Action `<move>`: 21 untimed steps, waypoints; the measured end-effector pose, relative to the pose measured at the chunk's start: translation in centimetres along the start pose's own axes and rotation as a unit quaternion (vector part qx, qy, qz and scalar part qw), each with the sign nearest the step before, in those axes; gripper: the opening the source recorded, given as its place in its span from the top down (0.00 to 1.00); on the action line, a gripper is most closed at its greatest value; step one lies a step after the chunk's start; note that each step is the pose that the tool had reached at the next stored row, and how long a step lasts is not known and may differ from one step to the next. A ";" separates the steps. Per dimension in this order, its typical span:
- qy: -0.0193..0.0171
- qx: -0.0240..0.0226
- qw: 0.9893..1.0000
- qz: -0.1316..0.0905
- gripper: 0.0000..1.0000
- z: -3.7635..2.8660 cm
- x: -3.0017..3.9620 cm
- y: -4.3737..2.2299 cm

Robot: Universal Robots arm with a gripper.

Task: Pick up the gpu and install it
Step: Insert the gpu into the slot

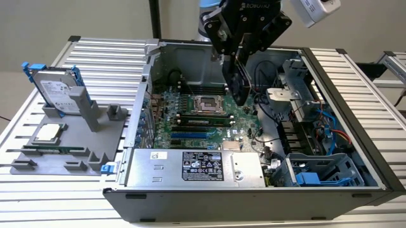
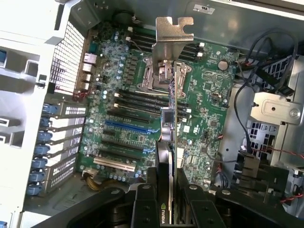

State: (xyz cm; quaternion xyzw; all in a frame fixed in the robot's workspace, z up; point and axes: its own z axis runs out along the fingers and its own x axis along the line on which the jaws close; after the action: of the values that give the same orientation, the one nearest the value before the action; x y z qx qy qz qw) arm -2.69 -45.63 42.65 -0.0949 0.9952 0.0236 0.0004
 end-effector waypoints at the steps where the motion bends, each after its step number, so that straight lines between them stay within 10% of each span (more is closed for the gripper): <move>1: 0.000 0.000 1.000 -0.002 1.00 0.00 0.00 0.00; 21: 0.002 0.000 0.999 -0.045 1.00 0.00 0.00 0.00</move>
State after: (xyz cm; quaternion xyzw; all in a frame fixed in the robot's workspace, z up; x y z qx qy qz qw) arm -2.69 -45.63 42.65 -0.1392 0.9900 0.0236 -0.0006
